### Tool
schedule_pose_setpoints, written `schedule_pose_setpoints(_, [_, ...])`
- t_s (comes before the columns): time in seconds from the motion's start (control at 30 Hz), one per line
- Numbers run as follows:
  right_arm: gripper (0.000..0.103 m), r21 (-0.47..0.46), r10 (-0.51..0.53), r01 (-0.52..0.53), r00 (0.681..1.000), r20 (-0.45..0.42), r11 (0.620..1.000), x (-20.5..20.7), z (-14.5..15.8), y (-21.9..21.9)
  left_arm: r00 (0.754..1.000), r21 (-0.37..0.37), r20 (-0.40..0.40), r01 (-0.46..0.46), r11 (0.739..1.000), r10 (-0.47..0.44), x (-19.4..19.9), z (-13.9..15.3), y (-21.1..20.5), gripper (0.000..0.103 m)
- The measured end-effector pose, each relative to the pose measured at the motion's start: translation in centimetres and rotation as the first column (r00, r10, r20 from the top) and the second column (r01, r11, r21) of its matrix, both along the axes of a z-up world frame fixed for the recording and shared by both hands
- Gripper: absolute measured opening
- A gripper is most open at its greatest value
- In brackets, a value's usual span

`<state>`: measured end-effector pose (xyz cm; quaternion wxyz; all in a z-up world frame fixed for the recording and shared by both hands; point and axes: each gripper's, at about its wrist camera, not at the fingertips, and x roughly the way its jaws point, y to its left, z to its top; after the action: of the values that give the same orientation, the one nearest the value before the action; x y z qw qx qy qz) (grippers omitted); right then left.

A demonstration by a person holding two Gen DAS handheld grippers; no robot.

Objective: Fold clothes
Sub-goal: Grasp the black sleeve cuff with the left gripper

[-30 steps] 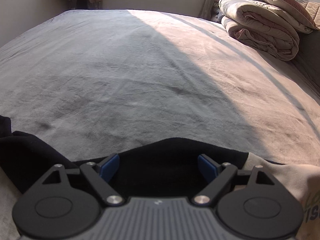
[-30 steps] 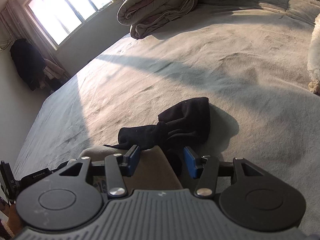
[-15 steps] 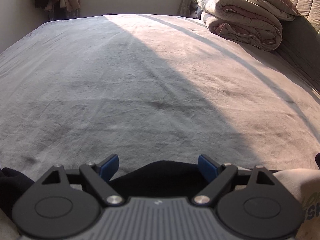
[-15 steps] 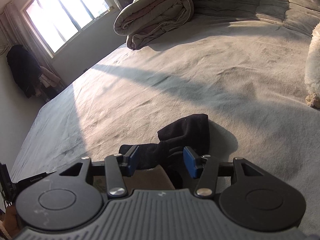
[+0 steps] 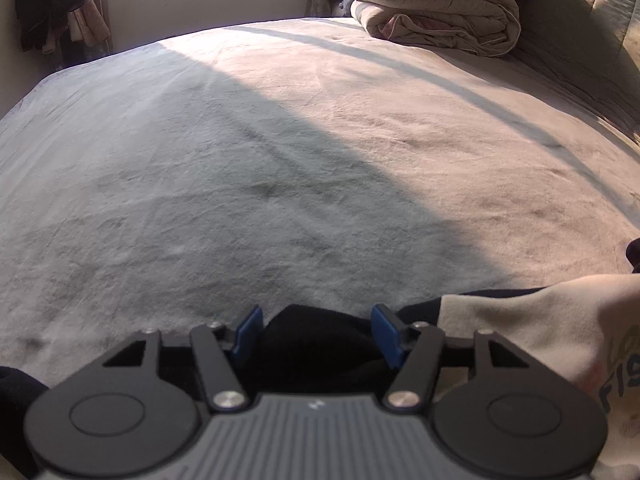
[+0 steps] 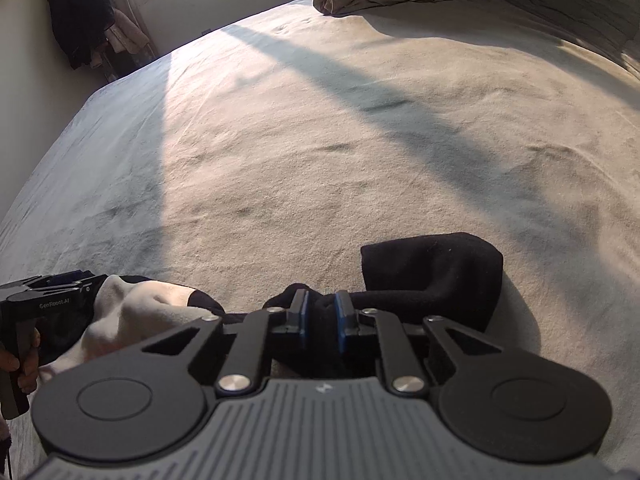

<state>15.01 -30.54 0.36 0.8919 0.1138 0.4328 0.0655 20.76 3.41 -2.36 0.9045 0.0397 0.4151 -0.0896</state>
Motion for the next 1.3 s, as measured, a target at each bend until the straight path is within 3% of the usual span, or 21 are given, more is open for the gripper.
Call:
schedule_pose_setpoints(0.07, [0.01, -0.026, -0.018, 0.019, 0.999, 0.03, 0.999, -0.9, 0.8, 0.3, 1.0, 0.005, -0.007, 0.009, 1.0, -0.009, -0.6, 0.4, -0.5, 0.011])
schedule_pose_setpoints(0.17, [0.009, -0.044, -0.056, 0.06, 0.994, 0.094, 0.997, -2.6, 2.6, 0.5, 1.0, 0.04, 0.019, 0.011, 0.999, -0.012, -2.2, 1.3, -1.0, 0.01])
schedule_pose_setpoints(0.53, [0.009, -0.044, -0.118, 0.133, 0.963, 0.24, 0.99, -11.0, 6.8, 0.4, 0.993, -0.127, 0.116, -0.004, 0.992, 0.019, -11.5, 5.9, 3.2, 0.009])
schedule_pose_setpoints(0.83, [0.008, -0.049, -0.118, 0.128, 0.978, 0.17, 0.991, -17.1, 4.4, 1.4, 0.998, -0.234, 0.058, 0.014, 0.972, 0.0, -18.2, 3.6, 5.9, 0.009])
schedule_pose_setpoints(0.97, [0.004, -0.067, -0.121, 0.128, 0.988, 0.1, 0.989, -18.0, 2.1, 1.7, 0.999, -0.211, 0.008, 0.054, 0.976, -0.054, -19.4, 1.1, 5.4, 0.01])
schedule_pose_setpoints(1.13, [0.004, -0.105, -0.117, 0.121, 0.992, 0.045, 0.987, -19.3, -0.7, 2.4, 0.995, -0.198, 0.034, 0.098, 0.975, -0.093, -19.6, 0.2, 5.2, 0.012])
schedule_pose_setpoints(1.23, [0.007, -0.124, -0.107, 0.111, 0.993, 0.041, 0.986, -20.0, -1.3, 3.0, 0.99, -0.206, 0.07, 0.132, 0.97, -0.12, -19.5, 0.9, 5.3, 0.017])
schedule_pose_setpoints(1.3, [0.015, -0.128, -0.103, 0.111, 0.993, 0.064, 0.986, -20.4, -0.9, 3.2, 0.986, -0.215, 0.091, 0.159, 0.964, -0.143, -19.6, 1.4, 5.4, 0.033])
